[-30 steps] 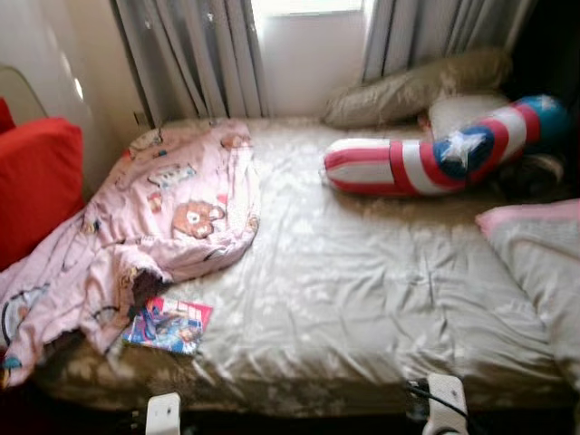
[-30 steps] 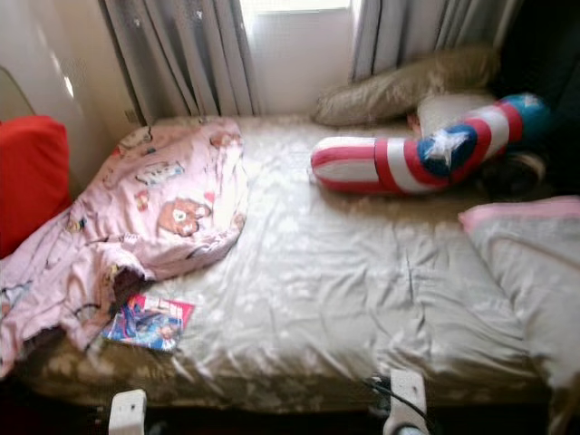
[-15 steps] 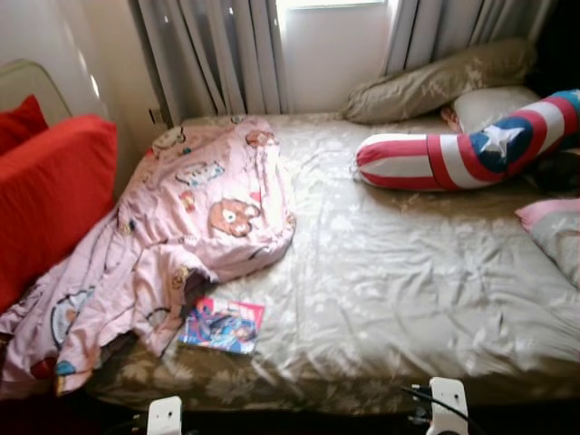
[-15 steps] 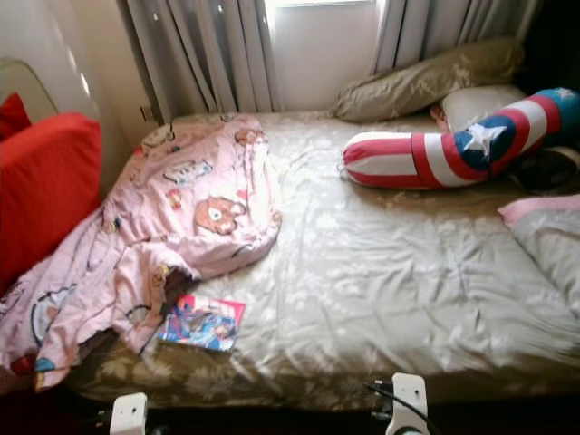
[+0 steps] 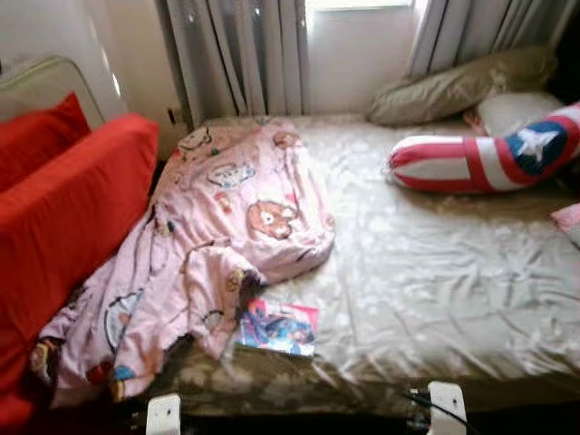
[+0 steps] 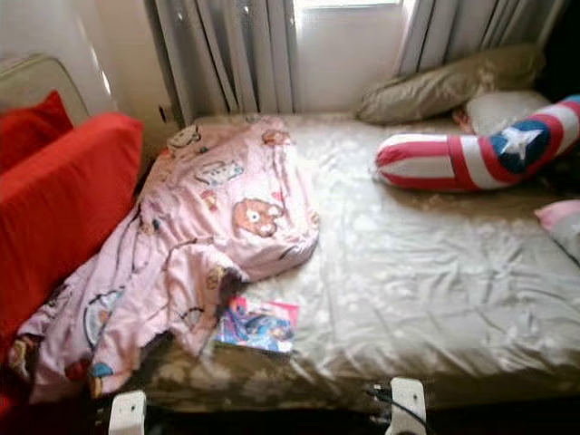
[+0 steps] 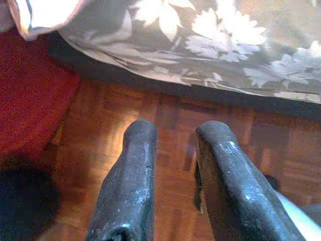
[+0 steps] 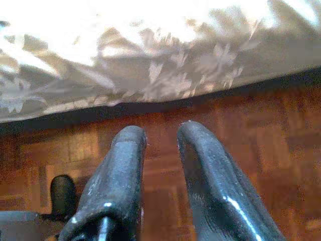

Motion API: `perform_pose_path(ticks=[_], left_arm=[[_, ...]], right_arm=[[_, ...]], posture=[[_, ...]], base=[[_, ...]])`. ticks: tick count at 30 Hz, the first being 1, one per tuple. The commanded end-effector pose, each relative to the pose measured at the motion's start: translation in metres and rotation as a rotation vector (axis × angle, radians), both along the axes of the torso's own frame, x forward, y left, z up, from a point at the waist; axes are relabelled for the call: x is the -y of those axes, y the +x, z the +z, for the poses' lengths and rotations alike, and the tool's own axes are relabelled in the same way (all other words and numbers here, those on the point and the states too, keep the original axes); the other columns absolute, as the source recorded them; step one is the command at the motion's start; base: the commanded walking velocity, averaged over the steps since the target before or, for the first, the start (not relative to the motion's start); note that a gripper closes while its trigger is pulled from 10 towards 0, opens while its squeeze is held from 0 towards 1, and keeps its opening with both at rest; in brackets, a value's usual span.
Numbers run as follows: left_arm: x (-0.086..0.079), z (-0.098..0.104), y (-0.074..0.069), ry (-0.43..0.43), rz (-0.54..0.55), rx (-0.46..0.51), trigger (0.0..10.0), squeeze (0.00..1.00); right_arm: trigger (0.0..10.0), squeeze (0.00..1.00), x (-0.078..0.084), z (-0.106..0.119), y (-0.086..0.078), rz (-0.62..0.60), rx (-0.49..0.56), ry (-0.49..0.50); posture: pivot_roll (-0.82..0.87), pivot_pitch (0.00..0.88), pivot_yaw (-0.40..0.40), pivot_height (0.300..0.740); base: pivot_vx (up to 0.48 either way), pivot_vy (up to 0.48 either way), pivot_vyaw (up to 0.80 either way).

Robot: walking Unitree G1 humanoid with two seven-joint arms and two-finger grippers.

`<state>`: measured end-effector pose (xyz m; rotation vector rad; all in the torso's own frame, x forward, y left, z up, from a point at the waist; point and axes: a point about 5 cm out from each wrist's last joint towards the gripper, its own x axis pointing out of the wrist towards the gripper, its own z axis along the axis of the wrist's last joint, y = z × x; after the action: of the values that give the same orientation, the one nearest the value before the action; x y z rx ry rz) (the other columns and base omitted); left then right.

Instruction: Clean up the room

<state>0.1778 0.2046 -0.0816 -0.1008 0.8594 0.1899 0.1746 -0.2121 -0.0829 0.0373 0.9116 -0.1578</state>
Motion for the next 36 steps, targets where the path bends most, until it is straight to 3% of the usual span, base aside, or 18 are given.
perform_pose_path(ticks=[1,7,23,30,36], left_arm=[[0.002,-0.002,-0.002,-0.008,0.001,-0.011,10.0,0.00],[0.002,-0.002,-0.002,-0.010,0.001,-0.009,10.0,0.00],[0.004,-0.002,-0.002,-0.019,-0.003,-0.009,10.0,0.00],[0.005,-0.001,-0.001,-0.031,-0.021,-0.004,10.0,0.00],[0.006,-0.001,-0.001,-0.013,-0.045,-0.008,10.0,0.00]], right_arm=[[10.0,0.00,0.003,-0.001,-0.003,-0.007,-0.013,-0.002],[10.0,0.00,0.010,-0.002,-0.009,-0.026,-0.015,0.006],[10.0,0.00,-0.003,0.002,0.006,-0.023,0.015,0.028],[10.0,0.00,-0.004,0.001,0.004,-0.022,0.014,0.026],[10.0,0.00,-0.001,0.000,0.001,-0.026,0.010,0.026]], posture=[[0.01,0.000,0.039,0.740],[0.01,0.000,0.038,0.740],[0.01,0.000,0.038,0.740],[0.01,0.000,0.039,0.740],[0.01,0.000,0.040,0.740]], base=[[0.000,0.000,0.00],[0.000,0.000,0.00],[0.000,0.000,0.00],[0.000,0.000,0.00],[0.000,-0.345,0.00]])
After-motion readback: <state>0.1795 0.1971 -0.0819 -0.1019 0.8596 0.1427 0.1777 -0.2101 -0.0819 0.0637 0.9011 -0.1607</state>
